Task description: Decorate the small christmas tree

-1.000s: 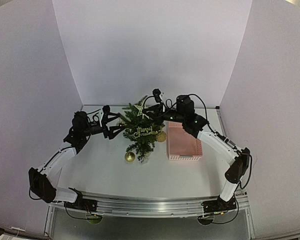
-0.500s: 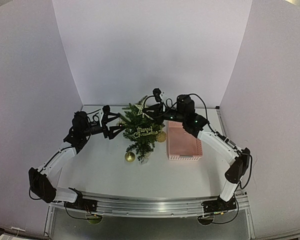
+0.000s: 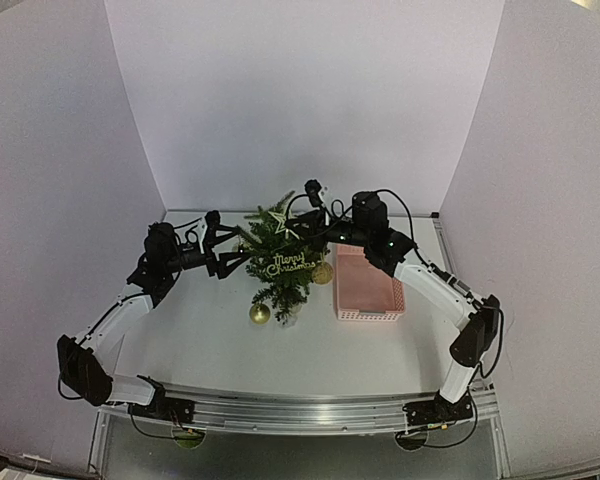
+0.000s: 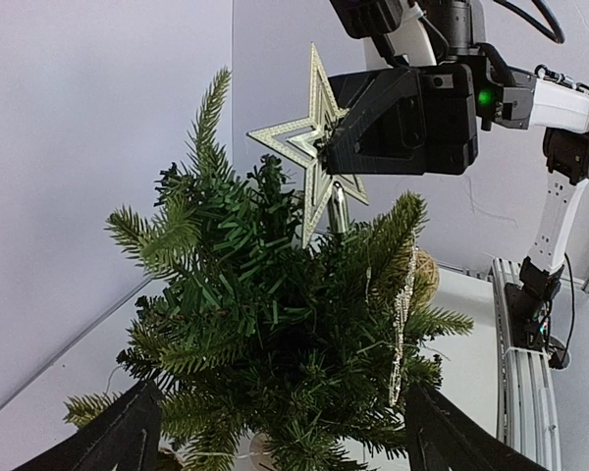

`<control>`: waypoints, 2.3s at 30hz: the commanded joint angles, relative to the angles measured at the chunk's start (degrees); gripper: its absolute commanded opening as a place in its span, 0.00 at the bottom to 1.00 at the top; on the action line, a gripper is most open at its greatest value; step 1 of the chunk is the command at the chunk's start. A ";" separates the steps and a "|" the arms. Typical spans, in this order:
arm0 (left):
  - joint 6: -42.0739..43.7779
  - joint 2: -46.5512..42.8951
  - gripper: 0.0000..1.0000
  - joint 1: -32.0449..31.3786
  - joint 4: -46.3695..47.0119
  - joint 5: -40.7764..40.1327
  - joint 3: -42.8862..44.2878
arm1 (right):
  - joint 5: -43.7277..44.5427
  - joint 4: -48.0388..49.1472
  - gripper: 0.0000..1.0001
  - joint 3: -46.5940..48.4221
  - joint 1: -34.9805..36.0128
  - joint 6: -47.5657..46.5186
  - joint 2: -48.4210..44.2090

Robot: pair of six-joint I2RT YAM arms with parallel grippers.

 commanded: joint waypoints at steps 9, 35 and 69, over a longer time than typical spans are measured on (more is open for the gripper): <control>0.72 -0.16 0.86 0.28 1.50 0.59 0.39 | 1.46 -2.46 0.00 -3.06 1.24 -6.00 -2.15; 1.42 -0.53 0.86 0.23 0.85 0.74 0.47 | 3.38 6.85 0.10 -11.93 1.24 -8.27 -5.04; 1.99 -1.73 0.87 0.27 1.31 1.09 -0.60 | 4.90 6.14 0.65 -8.32 1.24 -4.25 -9.16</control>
